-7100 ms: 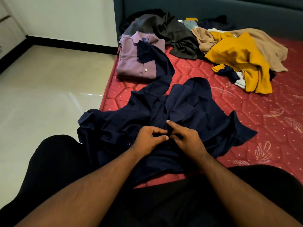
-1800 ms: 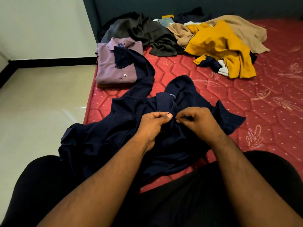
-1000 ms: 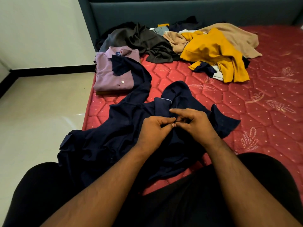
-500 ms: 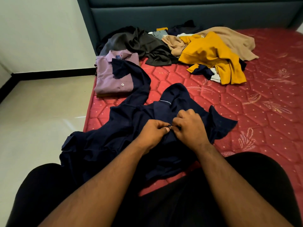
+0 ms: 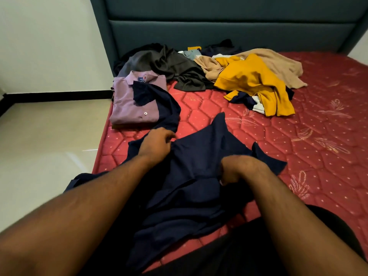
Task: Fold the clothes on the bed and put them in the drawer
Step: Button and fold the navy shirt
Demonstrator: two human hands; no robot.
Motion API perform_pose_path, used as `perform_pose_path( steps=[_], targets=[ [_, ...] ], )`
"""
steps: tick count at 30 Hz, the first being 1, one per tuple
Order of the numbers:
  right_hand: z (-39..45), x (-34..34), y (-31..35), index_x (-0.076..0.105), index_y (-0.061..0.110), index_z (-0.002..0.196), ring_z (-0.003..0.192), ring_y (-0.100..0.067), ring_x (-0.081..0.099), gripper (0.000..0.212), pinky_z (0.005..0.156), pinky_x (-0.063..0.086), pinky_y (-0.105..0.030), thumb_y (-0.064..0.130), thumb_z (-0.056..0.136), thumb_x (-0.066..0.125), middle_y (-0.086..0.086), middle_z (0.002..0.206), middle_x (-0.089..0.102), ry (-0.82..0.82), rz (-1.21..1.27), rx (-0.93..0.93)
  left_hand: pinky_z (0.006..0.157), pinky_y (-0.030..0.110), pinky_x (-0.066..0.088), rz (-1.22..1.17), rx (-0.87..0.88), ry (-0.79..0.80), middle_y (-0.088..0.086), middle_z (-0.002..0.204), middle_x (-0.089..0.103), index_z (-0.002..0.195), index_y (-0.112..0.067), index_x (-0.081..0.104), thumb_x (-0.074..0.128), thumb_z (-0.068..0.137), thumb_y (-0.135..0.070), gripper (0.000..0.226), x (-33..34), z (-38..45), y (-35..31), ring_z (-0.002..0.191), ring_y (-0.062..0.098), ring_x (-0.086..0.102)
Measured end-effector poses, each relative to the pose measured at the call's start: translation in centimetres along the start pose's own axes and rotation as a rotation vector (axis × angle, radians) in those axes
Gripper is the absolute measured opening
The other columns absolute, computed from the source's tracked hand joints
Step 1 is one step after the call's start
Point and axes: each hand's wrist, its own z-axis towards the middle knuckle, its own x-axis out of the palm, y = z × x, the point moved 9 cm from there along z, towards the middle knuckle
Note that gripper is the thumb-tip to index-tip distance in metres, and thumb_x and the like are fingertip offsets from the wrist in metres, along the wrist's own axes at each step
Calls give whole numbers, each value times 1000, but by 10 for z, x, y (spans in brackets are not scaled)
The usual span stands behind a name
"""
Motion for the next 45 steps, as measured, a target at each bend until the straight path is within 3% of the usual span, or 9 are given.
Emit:
perform_pose_path(
  steps=[4, 10, 16, 21, 25, 31, 36, 40, 45],
  targets=[
    [36, -79, 30, 68, 12, 104, 104, -27, 63, 26, 87, 49, -34, 6, 87, 51, -9, 111, 68, -492, 475, -270, 97, 39, 48, 238, -6, 339, 1, 124, 66, 123, -27, 65, 66, 82, -17, 42, 23, 37, 19, 114, 28, 60],
    [119, -24, 14, 56, 22, 125, 121, -26, 50, 36, 97, 43, -42, 26, 89, 60, -4, 127, 54, -330, 244, -224, 68, 22, 45, 212, -70, 722, 2, 85, 68, 91, -10, 73, 79, 80, -22, 18, 38, 44, 58, 77, 13, 60],
    [104, -55, -22, 58, 24, 96, 104, -29, 55, 12, 81, 39, -37, 23, 95, 46, -4, 104, 61, -566, 204, -232, 49, 16, 43, -58, -259, 1022, -6, 58, 60, 74, -11, 64, 75, 83, -17, 16, 16, 7, 75, 50, 5, 52],
    [44, -121, -33, 49, 21, 97, 89, -36, 59, 8, 71, 45, -40, 23, 96, 41, -12, 97, 63, -801, 389, -318, 58, 16, 38, 190, -27, 629, -10, 69, 57, 79, -17, 63, 67, 91, -23, 14, -67, 43, 34, 66, 7, 51],
    [-52, -187, -30, 52, 20, 95, 85, -31, 58, 25, 68, 48, -41, 40, 93, 37, -8, 93, 58, -1112, 233, -418, 74, 26, 46, 61, 52, 394, 2, 84, 66, 91, -10, 67, 66, 91, -12, 2, -158, 47, -17, 76, 12, 57],
    [-179, -286, -43, 62, 16, 92, 76, -25, 52, 55, 70, 42, -36, 66, 78, 45, -1, 83, 61, -1282, -28, -365, 52, 16, 35, 141, 247, -152, -3, 55, 54, 60, -14, 60, 84, 73, -28, 31, -339, 26, -110, 50, 2, 45],
    [-268, -359, -71, 68, 10, 73, 60, -4, 50, 17, 64, 41, -26, 21, 76, 81, -2, 65, 61, -1128, 492, -412, 47, 18, 27, -3, 419, -522, -4, 52, 38, 58, -6, 50, 79, 80, -28, 43, -441, -20, -180, 48, 4, 36],
    [-333, -390, -83, 73, 6, 79, 57, -5, 54, 17, 56, 46, -16, 8, 68, 86, 1, 63, 63, -1097, 679, -424, 52, 25, 34, 104, 484, -516, -9, 47, 44, 55, -18, 50, 73, 82, -44, 44, -481, -46, -211, 47, 1, 41],
    [-357, -397, -68, 76, 9, 80, 52, -3, 54, 11, 53, 46, -17, 16, 74, 82, 1, 66, 66, -944, 470, -343, 50, 12, 35, 612, 158, -52, -15, 52, 51, 56, -24, 56, 77, 77, -49, 39, -462, -55, -183, 51, -2, 48]
  ],
)
